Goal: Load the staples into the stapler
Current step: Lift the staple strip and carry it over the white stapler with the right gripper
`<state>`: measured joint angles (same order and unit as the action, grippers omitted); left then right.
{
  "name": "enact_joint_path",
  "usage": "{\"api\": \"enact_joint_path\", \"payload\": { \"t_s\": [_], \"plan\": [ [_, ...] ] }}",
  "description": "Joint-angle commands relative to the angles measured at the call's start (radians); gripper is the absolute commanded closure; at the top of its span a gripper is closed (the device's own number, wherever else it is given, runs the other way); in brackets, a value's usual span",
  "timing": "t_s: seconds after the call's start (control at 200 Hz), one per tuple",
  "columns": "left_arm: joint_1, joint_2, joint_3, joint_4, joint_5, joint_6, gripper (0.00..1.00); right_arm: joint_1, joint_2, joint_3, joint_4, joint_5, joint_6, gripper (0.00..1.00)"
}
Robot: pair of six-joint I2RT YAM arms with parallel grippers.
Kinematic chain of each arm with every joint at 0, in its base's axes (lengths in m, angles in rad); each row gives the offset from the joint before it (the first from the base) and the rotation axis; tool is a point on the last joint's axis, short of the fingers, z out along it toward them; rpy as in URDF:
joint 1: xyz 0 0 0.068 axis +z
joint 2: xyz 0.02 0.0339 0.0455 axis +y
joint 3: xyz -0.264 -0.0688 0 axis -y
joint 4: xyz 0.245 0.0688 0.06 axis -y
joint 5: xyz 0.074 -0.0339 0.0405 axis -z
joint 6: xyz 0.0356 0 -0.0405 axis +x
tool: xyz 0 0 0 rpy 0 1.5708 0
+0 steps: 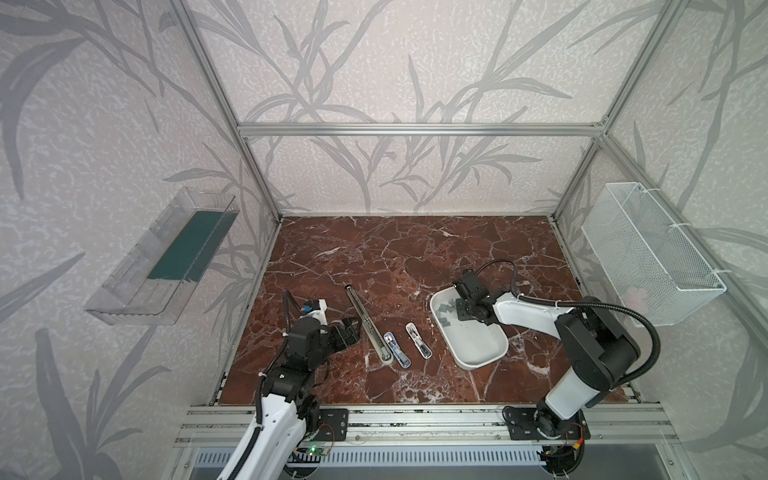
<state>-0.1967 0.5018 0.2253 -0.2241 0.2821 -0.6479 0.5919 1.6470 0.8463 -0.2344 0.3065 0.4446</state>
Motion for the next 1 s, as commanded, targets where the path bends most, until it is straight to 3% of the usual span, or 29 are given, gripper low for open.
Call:
{"api": "enact_joint_path", "payload": {
  "t_s": [0.0, 0.28, 0.54, 0.8, 0.995],
  "plan": [
    [-0.003, -0.004, 0.013, -0.004, 0.013, -0.01, 0.01, 0.03, -0.128, -0.033, 0.006, 0.028, 0.0, 0.93],
    [-0.004, -0.035, 0.016, -0.085, 0.025, -0.028, 0.01, 0.311, -0.386, -0.103, 0.123, 0.142, -0.112, 0.92],
    [-0.004, -0.071, -0.001, -0.045, 0.099, -0.035, 0.01, 0.618, -0.32, -0.208, 0.436, 0.181, -0.184, 0.94],
    [-0.004, 0.126, 0.017, 0.051, 0.204, -0.019, 0.01, 0.686, -0.25, -0.26, 0.516, 0.187, -0.089, 0.96],
    [-0.005, 0.169, 0.019, 0.082, 0.242, -0.016, 0.01, 0.686, -0.223, -0.276, 0.514, 0.208, -0.056, 0.95]
  ]
}}
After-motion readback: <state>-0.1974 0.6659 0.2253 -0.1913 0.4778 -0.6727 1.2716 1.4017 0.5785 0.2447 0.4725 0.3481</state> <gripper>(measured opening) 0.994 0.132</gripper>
